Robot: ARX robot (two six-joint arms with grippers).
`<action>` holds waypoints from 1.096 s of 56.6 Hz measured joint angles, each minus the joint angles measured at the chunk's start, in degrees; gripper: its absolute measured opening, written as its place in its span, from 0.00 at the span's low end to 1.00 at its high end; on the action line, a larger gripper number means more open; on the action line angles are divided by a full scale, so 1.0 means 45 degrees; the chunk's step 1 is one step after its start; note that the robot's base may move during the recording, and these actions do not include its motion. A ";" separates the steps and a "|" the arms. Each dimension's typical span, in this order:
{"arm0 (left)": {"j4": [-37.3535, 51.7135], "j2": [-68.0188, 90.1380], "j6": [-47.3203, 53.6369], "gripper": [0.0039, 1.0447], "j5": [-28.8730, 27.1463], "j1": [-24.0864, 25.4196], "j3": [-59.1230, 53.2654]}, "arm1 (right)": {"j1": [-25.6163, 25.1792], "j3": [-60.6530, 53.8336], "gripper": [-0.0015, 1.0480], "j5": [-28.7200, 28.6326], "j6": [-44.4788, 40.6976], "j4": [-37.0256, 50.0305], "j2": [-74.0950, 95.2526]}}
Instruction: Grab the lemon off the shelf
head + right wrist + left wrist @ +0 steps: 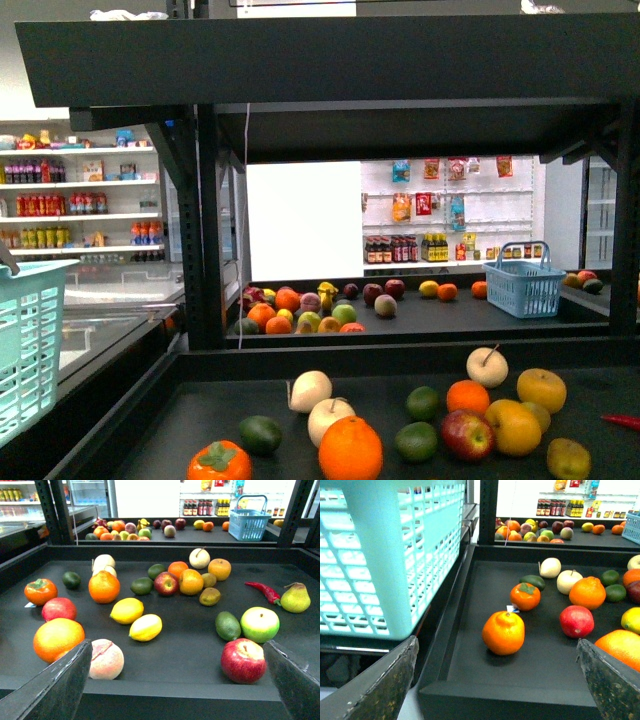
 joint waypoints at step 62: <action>0.2788 0.7956 -0.5765 0.93 0.3410 0.1972 0.4323 | 0.0000 0.0000 0.98 -0.0005 0.0000 0.0000 0.0000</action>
